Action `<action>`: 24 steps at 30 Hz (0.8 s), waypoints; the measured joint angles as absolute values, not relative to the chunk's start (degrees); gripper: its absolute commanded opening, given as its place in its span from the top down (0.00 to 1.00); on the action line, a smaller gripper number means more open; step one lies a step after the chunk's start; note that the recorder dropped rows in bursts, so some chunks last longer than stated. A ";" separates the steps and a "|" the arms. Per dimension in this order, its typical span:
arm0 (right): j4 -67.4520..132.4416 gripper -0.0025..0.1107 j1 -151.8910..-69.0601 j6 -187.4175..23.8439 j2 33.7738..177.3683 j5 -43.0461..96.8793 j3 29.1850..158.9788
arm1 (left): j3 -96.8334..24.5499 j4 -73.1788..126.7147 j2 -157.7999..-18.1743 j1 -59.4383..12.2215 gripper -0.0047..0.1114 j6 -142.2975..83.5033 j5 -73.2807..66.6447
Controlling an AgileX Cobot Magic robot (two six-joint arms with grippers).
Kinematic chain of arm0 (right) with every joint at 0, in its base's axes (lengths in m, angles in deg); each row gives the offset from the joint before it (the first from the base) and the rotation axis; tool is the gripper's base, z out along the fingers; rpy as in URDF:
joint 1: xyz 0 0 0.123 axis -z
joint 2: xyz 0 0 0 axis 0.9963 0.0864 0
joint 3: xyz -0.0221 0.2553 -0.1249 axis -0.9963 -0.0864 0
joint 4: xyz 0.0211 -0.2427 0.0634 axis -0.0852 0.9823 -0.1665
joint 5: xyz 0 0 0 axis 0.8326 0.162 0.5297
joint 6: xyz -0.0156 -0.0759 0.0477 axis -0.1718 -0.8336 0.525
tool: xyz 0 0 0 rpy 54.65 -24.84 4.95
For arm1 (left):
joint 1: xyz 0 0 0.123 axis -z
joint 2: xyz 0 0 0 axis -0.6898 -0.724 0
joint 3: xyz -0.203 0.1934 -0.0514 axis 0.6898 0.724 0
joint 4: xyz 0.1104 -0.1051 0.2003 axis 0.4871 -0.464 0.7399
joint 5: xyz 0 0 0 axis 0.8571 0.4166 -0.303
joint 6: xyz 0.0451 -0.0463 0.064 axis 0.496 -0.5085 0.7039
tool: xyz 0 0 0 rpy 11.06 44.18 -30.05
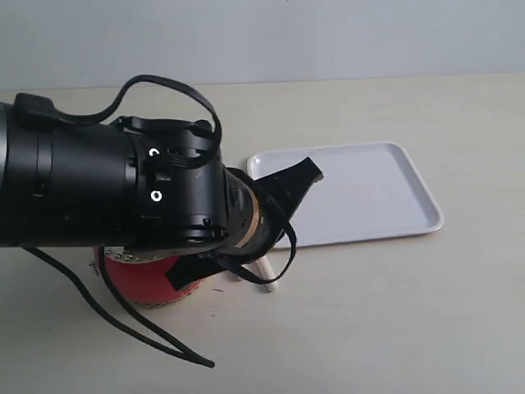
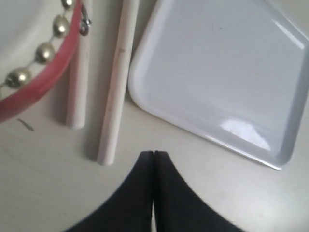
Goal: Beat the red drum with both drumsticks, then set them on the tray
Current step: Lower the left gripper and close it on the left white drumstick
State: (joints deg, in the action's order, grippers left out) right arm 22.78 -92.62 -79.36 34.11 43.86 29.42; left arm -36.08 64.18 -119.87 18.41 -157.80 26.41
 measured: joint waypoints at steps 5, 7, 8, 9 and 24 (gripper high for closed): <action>22.78 0.98 -92.62 -79.36 34.11 43.86 29.42 | -36.08 63.05 -120.30 18.28 0.96 -157.80 22.01; 22.78 0.98 -92.62 -79.36 34.11 43.86 29.42 | -36.28 59.39 -121.67 17.84 0.96 -157.80 20.89; 22.78 0.98 -92.62 -79.36 34.11 43.86 29.42 | -36.28 56.45 -122.72 17.54 0.96 -157.80 20.49; 22.78 0.98 -92.62 -79.36 34.11 43.86 29.42 | -36.28 53.74 -123.97 17.12 0.96 -157.80 20.31; 22.78 0.98 -92.62 -79.36 34.11 43.86 29.42 | -36.63 53.98 -129.33 14.58 0.96 -157.80 23.25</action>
State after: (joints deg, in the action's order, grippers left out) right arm 22.78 -92.62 -79.36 34.11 43.86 29.42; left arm -36.63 53.98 -129.33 14.58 -157.80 23.25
